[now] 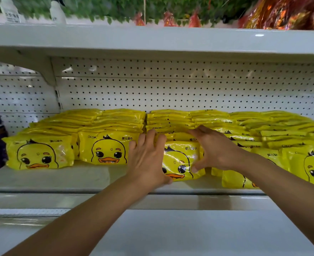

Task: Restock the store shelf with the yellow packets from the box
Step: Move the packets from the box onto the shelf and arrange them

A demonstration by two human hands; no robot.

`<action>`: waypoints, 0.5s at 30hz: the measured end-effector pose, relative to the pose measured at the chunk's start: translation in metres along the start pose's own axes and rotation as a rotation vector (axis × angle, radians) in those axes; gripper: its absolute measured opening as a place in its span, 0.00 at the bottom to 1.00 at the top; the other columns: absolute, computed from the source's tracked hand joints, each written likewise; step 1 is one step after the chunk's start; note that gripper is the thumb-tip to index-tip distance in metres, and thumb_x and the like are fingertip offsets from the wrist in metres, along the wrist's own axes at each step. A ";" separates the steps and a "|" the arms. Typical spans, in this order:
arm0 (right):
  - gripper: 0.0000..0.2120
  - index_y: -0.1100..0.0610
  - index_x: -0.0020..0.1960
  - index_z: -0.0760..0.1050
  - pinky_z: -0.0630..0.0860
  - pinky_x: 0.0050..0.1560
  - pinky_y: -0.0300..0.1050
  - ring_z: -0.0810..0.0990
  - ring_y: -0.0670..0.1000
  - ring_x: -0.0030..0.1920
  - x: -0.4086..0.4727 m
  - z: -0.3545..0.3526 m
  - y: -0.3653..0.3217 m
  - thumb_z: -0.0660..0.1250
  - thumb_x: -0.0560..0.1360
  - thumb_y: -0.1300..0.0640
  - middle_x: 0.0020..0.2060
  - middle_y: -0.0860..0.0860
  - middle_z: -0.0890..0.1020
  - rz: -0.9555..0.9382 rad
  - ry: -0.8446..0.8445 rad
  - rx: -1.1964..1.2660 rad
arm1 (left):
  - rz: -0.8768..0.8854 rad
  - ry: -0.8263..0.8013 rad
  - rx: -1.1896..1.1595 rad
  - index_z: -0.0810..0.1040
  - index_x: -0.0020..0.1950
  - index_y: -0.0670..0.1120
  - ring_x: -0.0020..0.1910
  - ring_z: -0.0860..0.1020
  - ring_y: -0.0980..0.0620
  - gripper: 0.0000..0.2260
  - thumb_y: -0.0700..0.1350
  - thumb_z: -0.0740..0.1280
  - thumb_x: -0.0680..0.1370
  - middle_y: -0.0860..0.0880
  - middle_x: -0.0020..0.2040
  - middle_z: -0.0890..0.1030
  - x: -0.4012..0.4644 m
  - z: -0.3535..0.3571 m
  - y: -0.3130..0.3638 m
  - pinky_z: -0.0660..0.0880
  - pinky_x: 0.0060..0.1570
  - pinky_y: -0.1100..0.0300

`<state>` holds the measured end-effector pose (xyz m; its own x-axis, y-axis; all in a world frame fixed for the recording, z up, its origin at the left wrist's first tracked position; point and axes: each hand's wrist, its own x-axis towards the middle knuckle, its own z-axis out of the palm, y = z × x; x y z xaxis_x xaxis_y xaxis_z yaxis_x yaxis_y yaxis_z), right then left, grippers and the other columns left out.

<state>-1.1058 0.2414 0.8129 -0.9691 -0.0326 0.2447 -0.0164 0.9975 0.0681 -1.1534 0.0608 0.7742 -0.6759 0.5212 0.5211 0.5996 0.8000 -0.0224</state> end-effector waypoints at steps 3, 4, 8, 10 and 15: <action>0.50 0.49 0.73 0.58 0.69 0.57 0.44 0.70 0.54 0.64 0.002 -0.003 0.001 0.78 0.58 0.42 0.65 0.52 0.69 -0.002 -0.007 0.049 | 0.031 -0.032 0.041 0.58 0.69 0.50 0.69 0.58 0.47 0.47 0.66 0.75 0.58 0.50 0.72 0.57 0.005 -0.001 -0.003 0.56 0.67 0.51; 0.49 0.49 0.73 0.58 0.68 0.59 0.43 0.68 0.53 0.66 0.003 -0.006 0.004 0.78 0.59 0.42 0.67 0.51 0.68 0.013 -0.022 0.102 | 0.047 -0.041 0.050 0.58 0.69 0.49 0.69 0.58 0.47 0.47 0.66 0.75 0.58 0.50 0.71 0.59 0.006 -0.001 -0.002 0.55 0.68 0.51; 0.54 0.49 0.75 0.54 0.68 0.64 0.45 0.65 0.53 0.69 0.005 -0.009 0.012 0.78 0.57 0.40 0.70 0.51 0.65 0.077 -0.163 0.173 | 0.040 -0.079 -0.030 0.59 0.65 0.50 0.64 0.65 0.50 0.43 0.62 0.76 0.59 0.51 0.64 0.67 0.010 0.000 -0.003 0.58 0.65 0.53; 0.53 0.50 0.73 0.56 0.70 0.61 0.47 0.66 0.53 0.65 0.006 -0.004 0.009 0.78 0.55 0.40 0.64 0.52 0.67 0.075 -0.183 0.136 | 0.043 -0.091 -0.049 0.59 0.65 0.51 0.62 0.67 0.50 0.43 0.62 0.76 0.58 0.52 0.63 0.69 0.012 0.001 -0.004 0.60 0.63 0.53; 0.48 0.56 0.68 0.61 0.68 0.50 0.41 0.66 0.53 0.61 0.012 0.006 0.001 0.79 0.56 0.43 0.56 0.51 0.61 0.082 -0.132 0.129 | 0.060 -0.085 -0.009 0.51 0.74 0.54 0.67 0.61 0.49 0.52 0.65 0.76 0.58 0.52 0.68 0.61 0.017 0.003 -0.009 0.61 0.65 0.54</action>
<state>-1.1190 0.2425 0.8101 -0.9922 0.0486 0.1151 0.0403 0.9965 -0.0729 -1.1718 0.0631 0.7810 -0.6723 0.5917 0.4447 0.6437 0.7640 -0.0434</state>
